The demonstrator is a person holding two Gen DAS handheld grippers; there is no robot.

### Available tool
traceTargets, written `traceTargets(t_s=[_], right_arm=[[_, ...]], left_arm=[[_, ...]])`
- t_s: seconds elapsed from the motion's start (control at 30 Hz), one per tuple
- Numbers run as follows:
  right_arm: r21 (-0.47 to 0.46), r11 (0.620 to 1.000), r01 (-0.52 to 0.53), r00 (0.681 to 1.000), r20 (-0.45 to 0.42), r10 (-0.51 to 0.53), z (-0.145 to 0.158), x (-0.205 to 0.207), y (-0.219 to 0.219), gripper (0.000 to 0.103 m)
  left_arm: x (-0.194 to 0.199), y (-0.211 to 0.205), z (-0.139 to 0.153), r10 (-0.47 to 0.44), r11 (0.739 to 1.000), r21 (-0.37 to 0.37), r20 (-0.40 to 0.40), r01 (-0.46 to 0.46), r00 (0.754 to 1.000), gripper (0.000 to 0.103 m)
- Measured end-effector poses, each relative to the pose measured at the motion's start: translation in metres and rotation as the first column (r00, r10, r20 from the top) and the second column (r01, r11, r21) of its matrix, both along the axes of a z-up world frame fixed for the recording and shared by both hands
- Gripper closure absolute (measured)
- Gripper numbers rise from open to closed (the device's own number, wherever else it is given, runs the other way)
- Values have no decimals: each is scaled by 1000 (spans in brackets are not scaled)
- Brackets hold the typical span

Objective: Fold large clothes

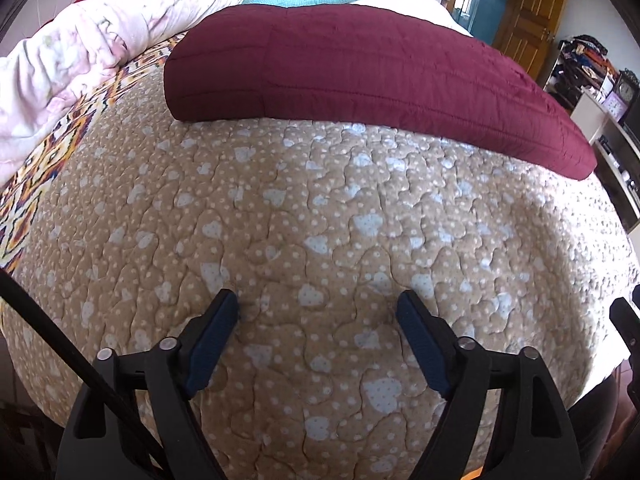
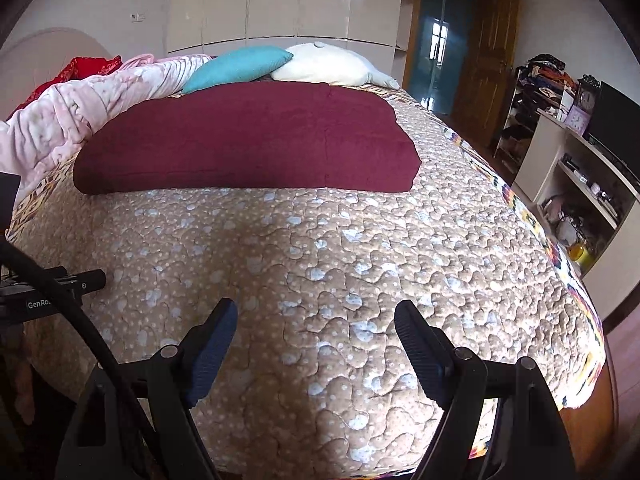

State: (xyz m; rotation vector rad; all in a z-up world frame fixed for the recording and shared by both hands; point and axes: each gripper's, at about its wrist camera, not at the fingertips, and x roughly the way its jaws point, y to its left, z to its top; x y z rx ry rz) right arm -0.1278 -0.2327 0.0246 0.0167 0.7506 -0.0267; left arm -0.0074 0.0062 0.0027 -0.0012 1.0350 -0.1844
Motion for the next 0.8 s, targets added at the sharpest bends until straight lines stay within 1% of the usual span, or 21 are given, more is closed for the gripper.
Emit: traceTargets(t_s=[0.13,0.27,0.37,0.43,0.5,0.57,0.63,0.7,0.8], right_arm=[[9,1000,5,1000,-10,-5,-3,-5,1,18],[11,1000,3,1000,-14,-3,-5,-12,4,18],[4,1000,3,1000,-18,-3,-6,-16,8,18],[4,1000,4,1000,-18,-4,-6,-19,10,18],[5,1000,6,1000,-18,-6,-6,-22,12,18],[-2,1000,11,1000,-15,-11,-4,-25,13,18],[-28,999,24,1000,-7,-24,-1,-30,17,18],[-57,998,37,999,8,-36,2,-35,20,18],[-94,993,69,997,36,-65,9,-44,24,18]], left_arm=[[-4,-3,-3,1,1000,-4,17,-1,1000,15],[-6,-6,-6,1,1000,-13,35,-1,999,8],[-8,-14,-9,-15,999,33,63,13,998,6],[-10,-16,-9,-8,999,40,73,5,997,5],[-12,-16,-5,-17,999,46,62,14,998,6],[-21,-12,4,0,999,32,69,-2,998,6],[-35,-5,18,30,999,15,94,-31,995,6],[-51,1,37,45,999,-2,140,-45,989,6],[-79,11,72,69,998,-19,238,-67,969,6]])
